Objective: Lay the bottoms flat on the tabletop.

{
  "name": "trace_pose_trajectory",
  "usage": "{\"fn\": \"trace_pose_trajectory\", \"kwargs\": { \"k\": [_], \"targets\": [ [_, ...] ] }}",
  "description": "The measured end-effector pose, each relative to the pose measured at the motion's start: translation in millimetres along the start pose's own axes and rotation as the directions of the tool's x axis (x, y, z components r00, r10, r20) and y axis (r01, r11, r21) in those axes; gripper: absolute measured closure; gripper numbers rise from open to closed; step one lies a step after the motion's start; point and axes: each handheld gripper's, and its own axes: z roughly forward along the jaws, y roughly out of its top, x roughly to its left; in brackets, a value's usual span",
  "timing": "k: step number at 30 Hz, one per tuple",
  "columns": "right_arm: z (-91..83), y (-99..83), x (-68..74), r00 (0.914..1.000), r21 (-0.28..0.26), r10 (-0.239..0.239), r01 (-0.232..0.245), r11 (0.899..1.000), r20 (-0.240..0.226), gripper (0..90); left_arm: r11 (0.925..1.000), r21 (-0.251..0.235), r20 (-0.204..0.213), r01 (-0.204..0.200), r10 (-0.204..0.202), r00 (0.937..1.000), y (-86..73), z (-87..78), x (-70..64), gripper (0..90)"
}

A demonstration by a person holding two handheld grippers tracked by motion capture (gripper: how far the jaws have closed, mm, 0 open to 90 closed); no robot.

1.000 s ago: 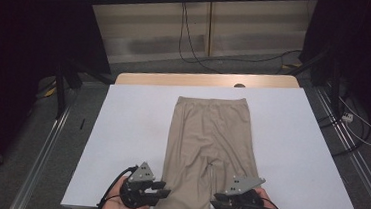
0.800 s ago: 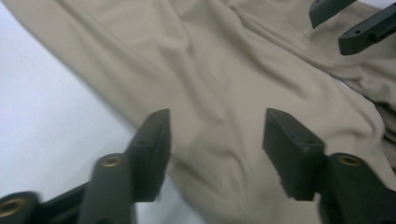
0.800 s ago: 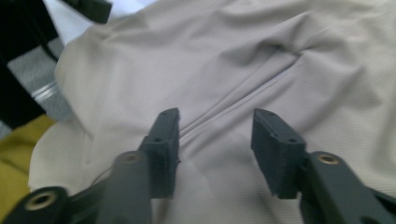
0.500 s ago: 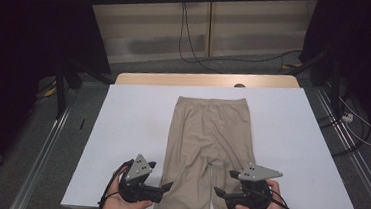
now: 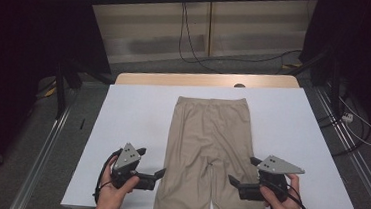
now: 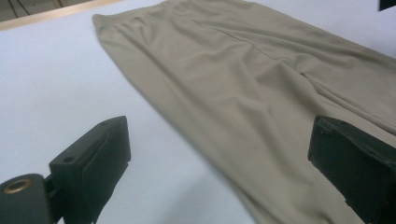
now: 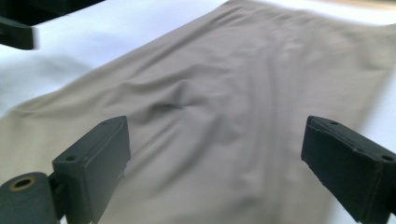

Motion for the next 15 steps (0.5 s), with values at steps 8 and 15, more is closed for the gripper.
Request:
{"fn": "trace_pose_trajectory", "kwargs": {
  "k": [8,15],
  "targets": [
    [-23.1,-9.8,-26.6,0.9970,-0.049,0.035,-0.032,0.998,0.069,7.8,1.0000,-0.001,-0.028,0.004,-0.004,0.9996,0.6,-8.7,3.7,5.0],
    [-36.3,-13.0,-46.1,0.9914,-0.079,0.051,-0.041,0.996,0.121,7.7,0.9998,-0.020,-0.043,0.009,-0.010,0.9990,0.8,-14.8,10.0,5.0]
  ]
}}
